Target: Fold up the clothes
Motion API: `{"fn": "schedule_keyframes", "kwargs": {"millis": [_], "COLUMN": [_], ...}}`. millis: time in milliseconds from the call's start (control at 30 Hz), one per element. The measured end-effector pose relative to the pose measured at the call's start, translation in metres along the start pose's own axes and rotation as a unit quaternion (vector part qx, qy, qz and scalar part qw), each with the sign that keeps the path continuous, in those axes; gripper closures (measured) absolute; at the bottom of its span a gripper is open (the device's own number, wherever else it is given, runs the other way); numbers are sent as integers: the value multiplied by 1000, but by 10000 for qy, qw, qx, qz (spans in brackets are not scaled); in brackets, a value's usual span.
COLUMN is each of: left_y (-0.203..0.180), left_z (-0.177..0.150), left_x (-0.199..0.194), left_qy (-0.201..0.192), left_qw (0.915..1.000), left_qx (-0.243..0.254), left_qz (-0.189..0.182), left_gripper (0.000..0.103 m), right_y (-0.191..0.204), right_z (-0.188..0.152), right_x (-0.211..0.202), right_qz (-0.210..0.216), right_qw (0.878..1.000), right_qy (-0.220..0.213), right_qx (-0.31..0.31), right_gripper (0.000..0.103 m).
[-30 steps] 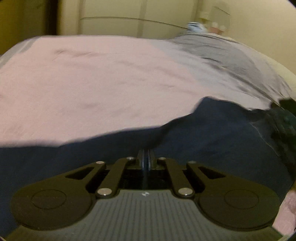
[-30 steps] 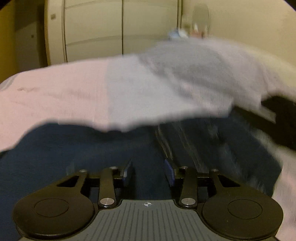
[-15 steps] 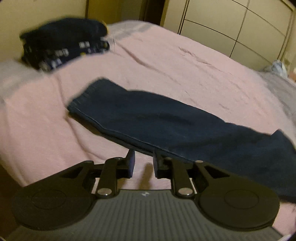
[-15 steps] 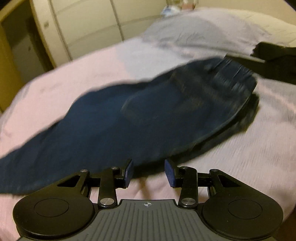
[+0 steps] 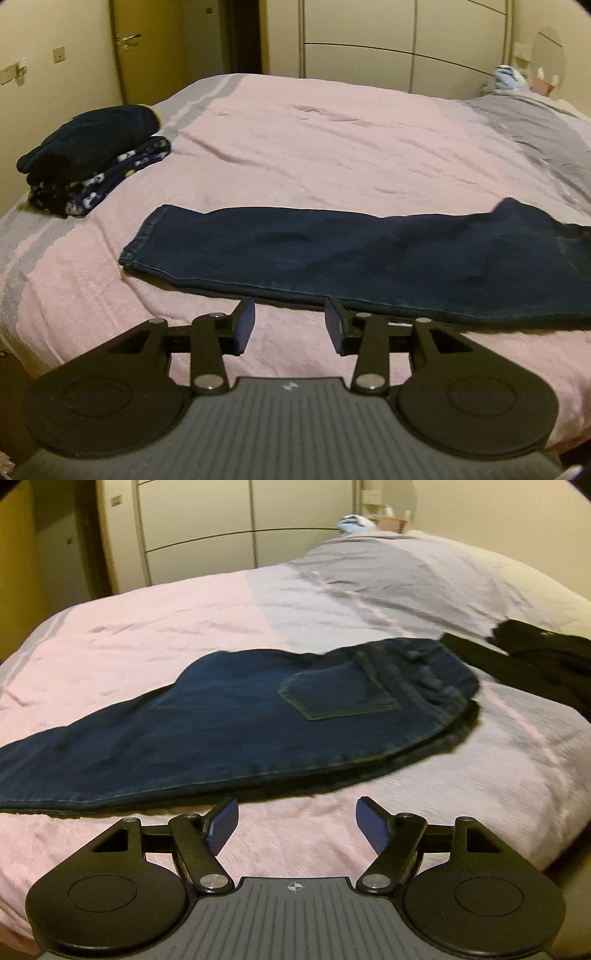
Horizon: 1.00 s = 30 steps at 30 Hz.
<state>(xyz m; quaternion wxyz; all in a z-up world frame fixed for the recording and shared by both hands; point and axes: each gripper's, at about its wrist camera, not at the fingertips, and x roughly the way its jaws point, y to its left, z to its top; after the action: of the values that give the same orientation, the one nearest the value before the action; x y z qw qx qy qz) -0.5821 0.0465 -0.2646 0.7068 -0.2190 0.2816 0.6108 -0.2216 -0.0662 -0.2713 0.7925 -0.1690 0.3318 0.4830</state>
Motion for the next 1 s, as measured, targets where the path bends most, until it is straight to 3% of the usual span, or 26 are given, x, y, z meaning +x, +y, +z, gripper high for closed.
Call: {"fn": "schedule_keyframes", "kwargs": {"millis": [533, 1000], "left_y": [-34, -18], "left_z": [-22, -35], "left_x": [-66, -94], "left_qy": [-310, -444], "left_qw": [9983, 9984], "left_qx": [416, 261], "left_qz": [-261, -226], "left_gripper": [61, 60], "right_y": [-37, -24], "right_z": [-22, -27], "right_x": [-63, -98], "right_qz": [-56, 133], "right_qw": [9994, 9988], "right_qy": [-143, -439], "right_qx": [326, 164], "right_gripper": [29, 29]}}
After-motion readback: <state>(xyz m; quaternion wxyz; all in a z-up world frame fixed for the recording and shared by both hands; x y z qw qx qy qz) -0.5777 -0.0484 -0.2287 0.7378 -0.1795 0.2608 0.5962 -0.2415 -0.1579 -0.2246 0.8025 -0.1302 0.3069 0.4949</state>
